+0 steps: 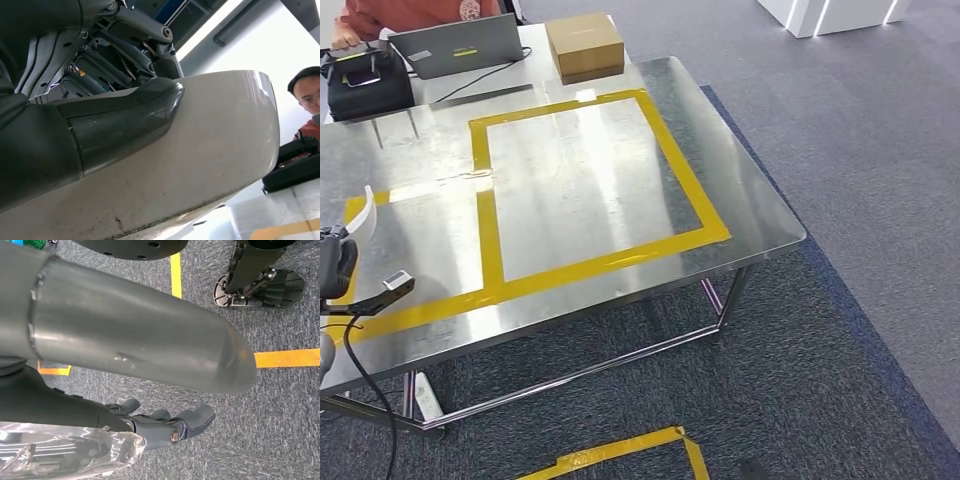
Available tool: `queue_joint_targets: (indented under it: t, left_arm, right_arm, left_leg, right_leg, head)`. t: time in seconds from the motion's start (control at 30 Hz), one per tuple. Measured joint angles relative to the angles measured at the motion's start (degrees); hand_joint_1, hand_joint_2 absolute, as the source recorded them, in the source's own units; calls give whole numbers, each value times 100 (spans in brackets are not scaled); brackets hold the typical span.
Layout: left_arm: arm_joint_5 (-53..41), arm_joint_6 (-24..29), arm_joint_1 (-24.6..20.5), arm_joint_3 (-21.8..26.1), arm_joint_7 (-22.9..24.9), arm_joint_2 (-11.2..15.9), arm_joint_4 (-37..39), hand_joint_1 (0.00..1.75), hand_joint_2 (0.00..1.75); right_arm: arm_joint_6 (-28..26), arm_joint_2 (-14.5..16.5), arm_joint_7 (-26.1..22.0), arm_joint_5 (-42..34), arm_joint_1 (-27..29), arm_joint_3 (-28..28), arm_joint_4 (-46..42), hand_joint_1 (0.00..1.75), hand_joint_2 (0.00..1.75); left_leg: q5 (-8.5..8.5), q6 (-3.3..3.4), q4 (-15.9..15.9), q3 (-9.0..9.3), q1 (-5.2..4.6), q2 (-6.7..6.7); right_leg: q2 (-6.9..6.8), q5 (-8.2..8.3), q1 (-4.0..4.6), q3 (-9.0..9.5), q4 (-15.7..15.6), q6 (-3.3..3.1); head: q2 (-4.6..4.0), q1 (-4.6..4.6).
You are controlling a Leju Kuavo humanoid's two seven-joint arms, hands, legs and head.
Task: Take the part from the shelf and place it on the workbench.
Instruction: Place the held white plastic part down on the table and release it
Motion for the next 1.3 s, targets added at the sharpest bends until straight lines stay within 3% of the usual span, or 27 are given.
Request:
queue_joint_targets:
  t: [0.17, 0.53, 0.83, 1.3]
  left_arm:
    - [-209, 9, -114, -186, 99, -136, 165, 168, 175]
    - [-401, 15, -426, -936, 427, -1074, 717, 168, 175]
    - [-402, 5, -492, -1441, 399, -1566, 1000, 168, 175]
    - [-402, 3, -610, -1992, 542, -1866, 1222, 168, 175]
  right_arm:
    - [-7, 3, -5, 20, -9, 2, 0, 0, 0]
    - [-8, 31, -10, 95, -72, 2, 0, 0, 0]
    - [-7, 31, -35, 107, -90, 2, 0, 0, 0]
    - [-7, 31, -48, 112, -88, 2, 0, 0, 0]
  left_leg:
    - [0, 1, 0, -2, -1, -2]
    - [1, 3, 6, -7, -10, -5]
    - [1, 4, 6, -9, -9, -3]
    - [2, 5, 6, -9, -9, -3]
  right_leg:
    - [-7, 0, -2, -2, 0, 0]
    - [-7, 7, -11, -1, -1, 11]
    - [-6, 7, -10, -4, -1, 12]
    - [-6, 7, -10, -1, -1, 12]
  head:
    - [0, 0]
    - [1, -1]
    - [1, -1]
    - [-1, -1]
